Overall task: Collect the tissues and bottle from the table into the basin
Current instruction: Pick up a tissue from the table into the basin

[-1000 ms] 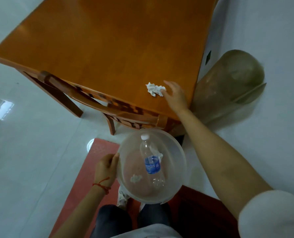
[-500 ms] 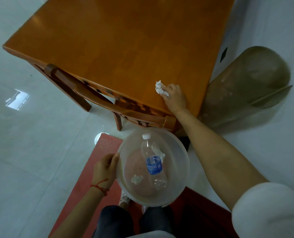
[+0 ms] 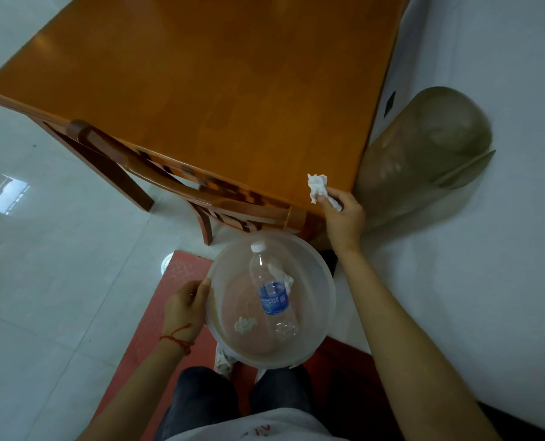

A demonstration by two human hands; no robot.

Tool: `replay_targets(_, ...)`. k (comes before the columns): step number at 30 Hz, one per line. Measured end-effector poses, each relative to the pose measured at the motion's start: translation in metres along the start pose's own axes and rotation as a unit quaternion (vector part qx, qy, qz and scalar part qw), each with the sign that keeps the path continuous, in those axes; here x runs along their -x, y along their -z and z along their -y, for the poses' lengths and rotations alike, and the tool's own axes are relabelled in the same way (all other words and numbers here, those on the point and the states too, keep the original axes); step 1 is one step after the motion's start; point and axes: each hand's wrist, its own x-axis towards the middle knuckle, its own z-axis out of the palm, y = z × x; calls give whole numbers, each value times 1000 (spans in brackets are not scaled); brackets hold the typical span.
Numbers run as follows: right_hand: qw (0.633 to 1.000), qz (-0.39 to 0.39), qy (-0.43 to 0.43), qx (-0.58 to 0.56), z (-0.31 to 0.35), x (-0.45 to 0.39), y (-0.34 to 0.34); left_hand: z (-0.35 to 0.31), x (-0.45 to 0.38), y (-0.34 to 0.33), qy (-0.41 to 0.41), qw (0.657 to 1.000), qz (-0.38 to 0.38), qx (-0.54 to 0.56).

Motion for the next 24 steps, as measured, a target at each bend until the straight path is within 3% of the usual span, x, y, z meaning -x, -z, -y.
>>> replay_targets(7,997,-49,-57,-1,-4,83,42,-1,6,-3,-9,1000,18,-5)
replay_targets(18,990,111,-15,81,-23,153,46,6,19,-5,-6,1000,19,1)
replay_targets(24,990,87,-19,110,-28,150,52,17,27,0,19,1000,-1,23)
